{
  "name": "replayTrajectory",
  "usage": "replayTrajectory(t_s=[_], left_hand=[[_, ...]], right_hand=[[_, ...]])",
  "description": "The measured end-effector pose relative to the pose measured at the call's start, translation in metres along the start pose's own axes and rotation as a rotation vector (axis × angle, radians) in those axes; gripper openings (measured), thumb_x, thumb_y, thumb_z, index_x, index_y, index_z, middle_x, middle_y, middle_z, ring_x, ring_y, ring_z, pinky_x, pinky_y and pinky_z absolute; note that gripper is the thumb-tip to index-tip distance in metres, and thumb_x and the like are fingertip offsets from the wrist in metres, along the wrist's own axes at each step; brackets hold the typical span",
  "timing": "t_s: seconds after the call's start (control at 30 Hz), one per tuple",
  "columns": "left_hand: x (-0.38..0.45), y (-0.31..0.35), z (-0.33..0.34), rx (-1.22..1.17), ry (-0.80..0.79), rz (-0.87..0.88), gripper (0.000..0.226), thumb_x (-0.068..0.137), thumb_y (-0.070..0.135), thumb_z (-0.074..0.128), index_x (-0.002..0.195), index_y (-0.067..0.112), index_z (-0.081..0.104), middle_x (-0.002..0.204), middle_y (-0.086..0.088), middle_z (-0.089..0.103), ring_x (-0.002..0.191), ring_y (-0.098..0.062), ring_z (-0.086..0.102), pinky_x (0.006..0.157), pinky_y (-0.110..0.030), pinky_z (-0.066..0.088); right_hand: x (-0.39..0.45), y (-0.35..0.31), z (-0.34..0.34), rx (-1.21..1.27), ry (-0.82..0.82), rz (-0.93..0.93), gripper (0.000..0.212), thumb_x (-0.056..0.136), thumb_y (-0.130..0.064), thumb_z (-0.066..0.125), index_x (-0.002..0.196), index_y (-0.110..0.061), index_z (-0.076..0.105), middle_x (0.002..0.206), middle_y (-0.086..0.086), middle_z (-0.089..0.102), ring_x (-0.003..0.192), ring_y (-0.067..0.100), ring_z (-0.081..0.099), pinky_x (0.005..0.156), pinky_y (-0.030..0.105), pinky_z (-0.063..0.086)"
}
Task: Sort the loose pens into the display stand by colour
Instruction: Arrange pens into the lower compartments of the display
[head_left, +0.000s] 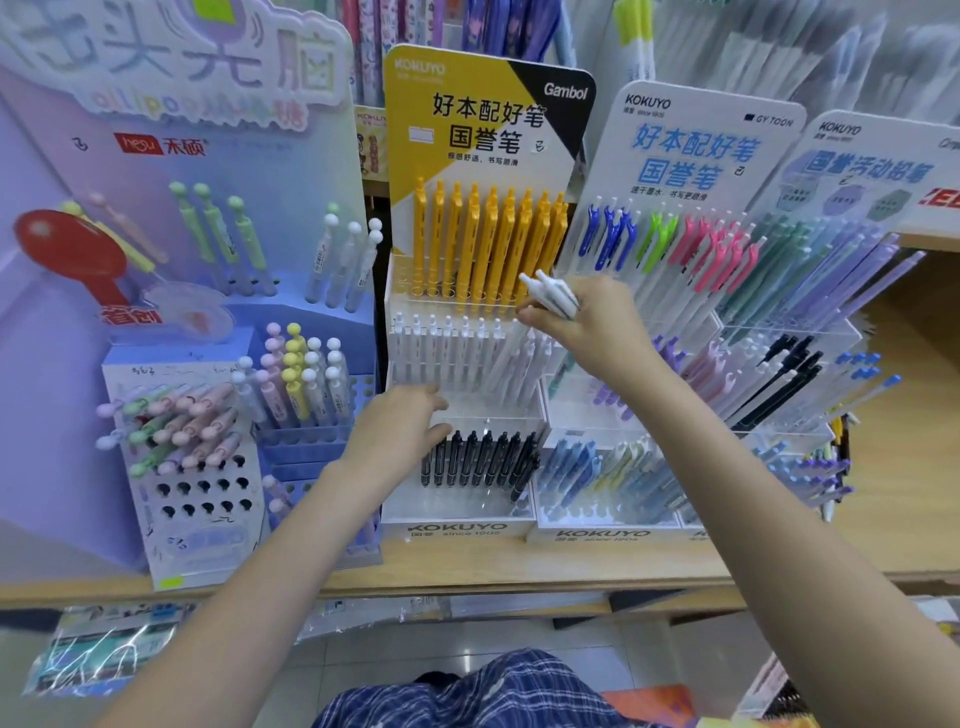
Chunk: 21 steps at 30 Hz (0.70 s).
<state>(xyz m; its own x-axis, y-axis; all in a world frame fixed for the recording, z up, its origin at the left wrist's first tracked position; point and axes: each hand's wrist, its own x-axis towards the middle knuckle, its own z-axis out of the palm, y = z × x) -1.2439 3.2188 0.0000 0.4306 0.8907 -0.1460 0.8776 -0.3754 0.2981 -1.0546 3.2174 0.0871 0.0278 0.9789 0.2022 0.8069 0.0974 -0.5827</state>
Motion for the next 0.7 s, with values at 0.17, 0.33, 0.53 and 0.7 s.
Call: replayTrajectory(t_s=[0.17, 0.33, 0.53, 0.7], left_hand=[[0.005, -0.002, -0.003, -0.034, 0.003, -0.025, 0.039, 0.091, 0.033, 0.056, 0.127, 0.018, 0.055, 0.142, 0.004, 0.045, 0.126, -0.023, 0.045, 0.095, -0.036, 0.04], [0.005, -0.005, -0.001, -0.059, 0.004, -0.041, 0.039, 0.091, 0.034, 0.057, 0.127, 0.02, 0.056, 0.143, 0.004, 0.044, 0.126, -0.021, 0.045, 0.095, -0.035, 0.039], [0.007, -0.006, 0.002, -0.075, 0.012, -0.045, 0.039, 0.09, 0.035, 0.058, 0.127, 0.021, 0.056, 0.143, 0.004, 0.044, 0.126, -0.021, 0.046, 0.095, -0.036, 0.04], [0.008, -0.008, 0.003, -0.084, 0.015, -0.05, 0.039, 0.09, 0.036, 0.057, 0.126, 0.022, 0.056, 0.141, 0.004, 0.046, 0.123, -0.02, 0.048, 0.092, -0.034, 0.041]], right_hand=[[0.004, 0.0, 0.001, -0.039, 0.003, -0.038, 0.034, 0.086, -0.026, 0.066, 0.085, 0.008, 0.067, 0.078, 0.026, 0.063, 0.062, 0.026, 0.047, 0.06, 0.033, 0.037], [0.007, -0.006, 0.002, -0.149, 0.004, -0.05, 0.036, 0.086, -0.031, 0.065, 0.075, 0.003, 0.059, 0.064, 0.01, 0.053, 0.057, 0.019, 0.042, 0.058, 0.032, 0.035], [0.011, -0.011, 0.003, -0.203, -0.047, -0.071, 0.033, 0.087, -0.032, 0.064, 0.067, -0.007, 0.055, 0.054, -0.003, 0.04, 0.053, 0.016, 0.038, 0.052, 0.028, 0.029], [0.007, -0.018, 0.004, -0.212, -0.103, -0.115, 0.03, 0.087, -0.031, 0.064, 0.067, -0.011, 0.053, 0.055, -0.006, 0.04, 0.05, 0.01, 0.035, 0.047, 0.015, 0.029]])
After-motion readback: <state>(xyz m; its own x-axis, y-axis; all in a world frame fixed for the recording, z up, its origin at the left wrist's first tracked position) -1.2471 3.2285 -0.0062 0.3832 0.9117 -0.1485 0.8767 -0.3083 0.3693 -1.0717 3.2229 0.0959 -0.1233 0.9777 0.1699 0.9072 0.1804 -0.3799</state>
